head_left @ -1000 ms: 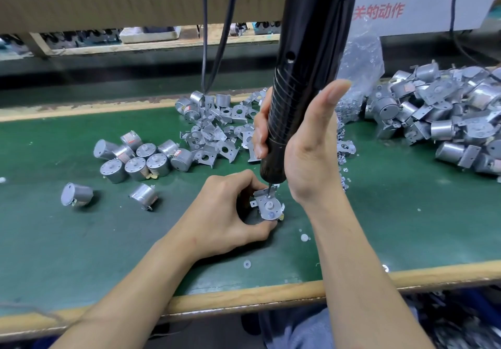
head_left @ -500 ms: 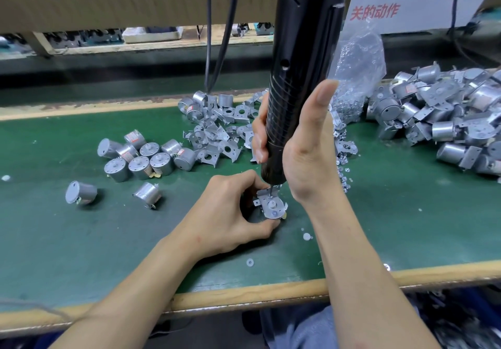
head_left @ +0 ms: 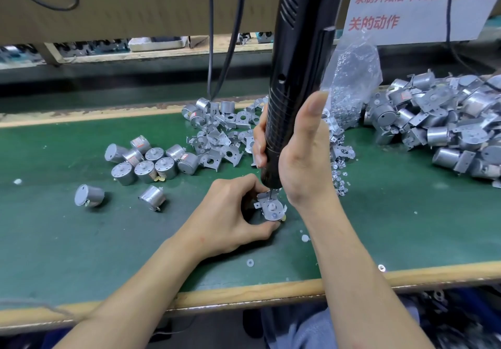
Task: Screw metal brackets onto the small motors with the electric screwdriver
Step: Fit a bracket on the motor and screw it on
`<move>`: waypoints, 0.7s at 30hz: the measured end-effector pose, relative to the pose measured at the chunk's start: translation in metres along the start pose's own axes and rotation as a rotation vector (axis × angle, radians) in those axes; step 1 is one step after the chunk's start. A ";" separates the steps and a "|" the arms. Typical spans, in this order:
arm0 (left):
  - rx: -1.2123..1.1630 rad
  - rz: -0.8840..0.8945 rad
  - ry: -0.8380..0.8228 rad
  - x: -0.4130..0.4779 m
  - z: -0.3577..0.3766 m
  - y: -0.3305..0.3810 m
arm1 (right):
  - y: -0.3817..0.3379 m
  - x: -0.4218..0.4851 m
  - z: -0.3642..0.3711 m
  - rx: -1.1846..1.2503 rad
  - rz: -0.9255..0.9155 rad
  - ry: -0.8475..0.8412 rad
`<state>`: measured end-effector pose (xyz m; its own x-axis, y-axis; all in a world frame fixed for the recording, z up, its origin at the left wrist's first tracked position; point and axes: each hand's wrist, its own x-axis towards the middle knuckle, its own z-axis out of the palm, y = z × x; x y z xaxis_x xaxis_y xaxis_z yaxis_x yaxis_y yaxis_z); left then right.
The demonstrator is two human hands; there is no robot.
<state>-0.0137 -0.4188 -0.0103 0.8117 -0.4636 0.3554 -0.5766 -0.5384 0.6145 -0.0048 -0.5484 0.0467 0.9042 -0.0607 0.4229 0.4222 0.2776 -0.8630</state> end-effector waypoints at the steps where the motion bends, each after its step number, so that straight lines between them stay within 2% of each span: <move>1: 0.003 0.000 -0.002 0.000 0.000 0.000 | 0.000 0.000 0.000 -0.014 -0.002 0.009; 6: -0.004 -0.002 -0.015 -0.001 -0.001 0.001 | 0.003 -0.002 -0.007 -0.073 -0.067 -0.004; 10: -0.016 -0.003 -0.024 -0.002 -0.001 0.001 | -0.009 -0.003 -0.031 -0.228 -0.047 -0.024; 15: -0.011 0.009 0.024 -0.003 -0.002 0.003 | -0.017 -0.014 -0.057 -0.652 0.201 -0.073; 17: -0.041 0.026 0.080 -0.004 -0.004 0.008 | -0.015 -0.026 -0.061 -0.747 0.298 -0.078; 19: -0.031 0.060 0.129 -0.003 -0.006 0.015 | -0.014 -0.041 -0.064 -0.767 0.375 -0.072; 21: -0.016 0.095 0.155 0.000 -0.006 0.025 | -0.016 -0.057 -0.065 -0.625 0.459 -0.117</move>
<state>-0.0276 -0.4285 0.0094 0.7593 -0.3970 0.5156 -0.6505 -0.4855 0.5841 -0.0589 -0.6116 0.0184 0.9990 0.0403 -0.0178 -0.0030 -0.3426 -0.9395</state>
